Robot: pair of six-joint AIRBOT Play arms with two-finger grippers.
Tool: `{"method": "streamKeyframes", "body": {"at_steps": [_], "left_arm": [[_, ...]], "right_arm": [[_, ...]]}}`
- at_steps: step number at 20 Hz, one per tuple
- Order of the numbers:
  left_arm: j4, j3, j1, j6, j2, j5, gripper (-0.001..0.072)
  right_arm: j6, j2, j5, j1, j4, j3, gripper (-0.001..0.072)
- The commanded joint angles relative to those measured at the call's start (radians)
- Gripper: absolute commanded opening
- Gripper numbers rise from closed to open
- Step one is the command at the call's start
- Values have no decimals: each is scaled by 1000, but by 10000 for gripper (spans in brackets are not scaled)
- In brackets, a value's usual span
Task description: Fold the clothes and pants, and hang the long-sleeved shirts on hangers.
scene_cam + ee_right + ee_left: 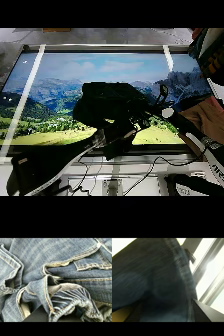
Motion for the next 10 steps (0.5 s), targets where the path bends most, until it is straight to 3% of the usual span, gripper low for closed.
{"method": "streamKeyframes", "body": {"at_steps": [1, 6, 10], "left_arm": [[-2, 0, -30, -93, -32, 117, 712], [53, 0, -31, -319, -64, 351, 705], [123, 0, -28, -346, -132, 344, 705]], "right_arm": [[0, 0, -20, 0, 0, 1, 31], [0, 0, -26, 0, 0, 1, 31], [0, 0, -27, 0, 0, 1, 31]]}}
